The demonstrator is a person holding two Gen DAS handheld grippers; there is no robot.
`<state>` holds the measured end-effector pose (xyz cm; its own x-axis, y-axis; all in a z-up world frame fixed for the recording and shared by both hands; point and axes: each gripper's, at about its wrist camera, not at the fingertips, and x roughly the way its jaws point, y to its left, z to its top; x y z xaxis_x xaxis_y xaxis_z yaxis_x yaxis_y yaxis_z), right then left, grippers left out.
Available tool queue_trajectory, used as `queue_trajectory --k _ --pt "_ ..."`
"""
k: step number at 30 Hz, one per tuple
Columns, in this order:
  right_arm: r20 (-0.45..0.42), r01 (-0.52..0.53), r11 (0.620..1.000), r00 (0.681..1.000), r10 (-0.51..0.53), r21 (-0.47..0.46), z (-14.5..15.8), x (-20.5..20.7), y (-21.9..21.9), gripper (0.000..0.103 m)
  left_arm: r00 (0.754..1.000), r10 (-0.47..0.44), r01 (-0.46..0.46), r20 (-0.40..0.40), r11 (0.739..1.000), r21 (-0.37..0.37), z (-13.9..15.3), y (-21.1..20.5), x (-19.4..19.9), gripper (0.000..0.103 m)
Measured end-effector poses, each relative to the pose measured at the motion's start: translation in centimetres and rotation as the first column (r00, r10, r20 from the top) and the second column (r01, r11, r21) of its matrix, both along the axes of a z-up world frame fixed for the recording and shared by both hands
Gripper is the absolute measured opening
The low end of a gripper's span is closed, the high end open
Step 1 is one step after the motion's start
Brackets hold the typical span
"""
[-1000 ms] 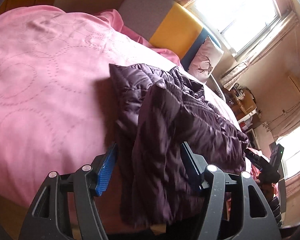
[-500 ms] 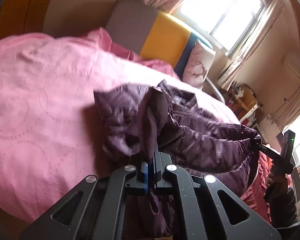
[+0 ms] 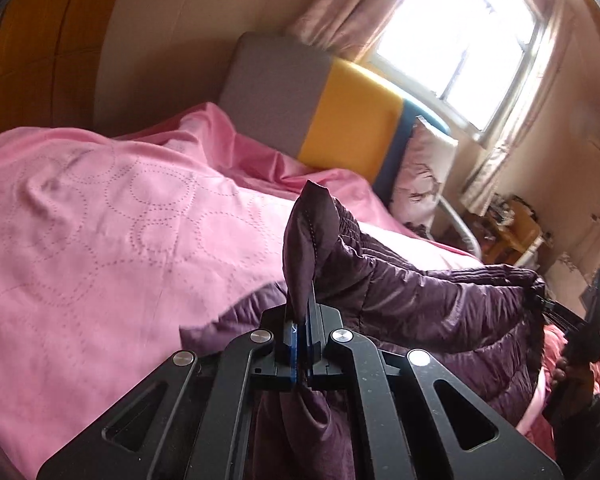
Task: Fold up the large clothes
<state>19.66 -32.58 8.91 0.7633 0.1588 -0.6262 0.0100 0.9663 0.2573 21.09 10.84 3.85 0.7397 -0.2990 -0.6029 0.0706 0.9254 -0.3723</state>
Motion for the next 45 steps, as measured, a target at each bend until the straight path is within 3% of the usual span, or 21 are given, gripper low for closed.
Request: queue_trajectory --k 5,11,16,22,24,25,26,27,30,35,40,45 --pt "-0.091 0.044 0.996 0.994 -0.052 -0.081 -4.4 4.2 0.6 0.009 0.996 0.037 -0.033 -0.086 0.998 0.048 -3.1 -0.8 3.9 0.002" --pt "-0.202 0.065 0.983 0.974 -0.099 -0.172 -10.5 6.0 1.0 0.012 0.975 0.073 -0.049 -0.211 0.992 0.116 -8.8 -1.6 6.0 0.002" --pt "-0.257 0.071 0.975 0.958 -0.125 -0.213 -14.1 7.3 1.1 0.014 0.97 0.085 -0.05 -0.229 0.987 0.155 -11.3 -2.3 6.4 0.002" --pt "-0.28 0.061 0.971 0.952 -0.126 -0.232 -14.1 7.7 1.0 0.017 0.962 0.106 -0.054 -0.252 0.978 0.203 -11.0 -2.6 6.5 0.005" --pt "-0.292 0.057 0.971 0.948 -0.126 -0.234 -13.6 7.7 0.9 0.032 0.956 0.14 -0.083 -0.256 0.972 0.222 -9.8 -2.3 6.3 0.027" --pt "-0.289 0.075 0.967 0.946 -0.147 -0.245 -13.0 7.4 0.6 0.052 0.956 0.166 -0.112 -0.241 0.969 0.221 -8.8 -2.0 5.9 0.036" --pt "-0.269 0.096 0.968 0.95 -0.159 -0.231 -11.9 6.8 0.1 0.058 0.961 0.185 -0.14 -0.207 0.966 0.217 -7.8 -1.7 5.3 0.05" --pt "-0.252 0.104 0.97 0.954 -0.159 -0.219 -11.1 6.2 0.1 0.059 0.967 0.195 -0.16 -0.161 0.965 0.21 -6.6 -1.7 4.5 0.056" --pt "-0.166 0.105 0.976 0.976 -0.137 -0.192 -7.9 3.7 0.9 0.063 0.983 0.177 -0.163 -0.056 0.966 0.201 -3.2 -3.3 2.0 0.057" --pt "-0.085 0.013 0.992 0.996 -0.023 -0.125 -5.2 -0.3 5.0 0.072 0.999 0.038 -0.038 0.001 0.985 0.168 -1.4 -9.4 0.1 0.057" --pt "-0.09 -0.058 0.978 0.995 0.04 -0.201 -7.0 -2.4 8.9 0.075 0.994 -0.092 0.1 -0.056 0.981 0.166 -3.6 -16.0 0.3 0.057" --pt "-0.119 -0.054 0.983 0.992 0.033 -0.177 -10.1 -2.9 8.6 0.078 0.992 -0.076 0.096 -0.105 0.975 0.202 -7.1 -17.4 1.2 0.057"
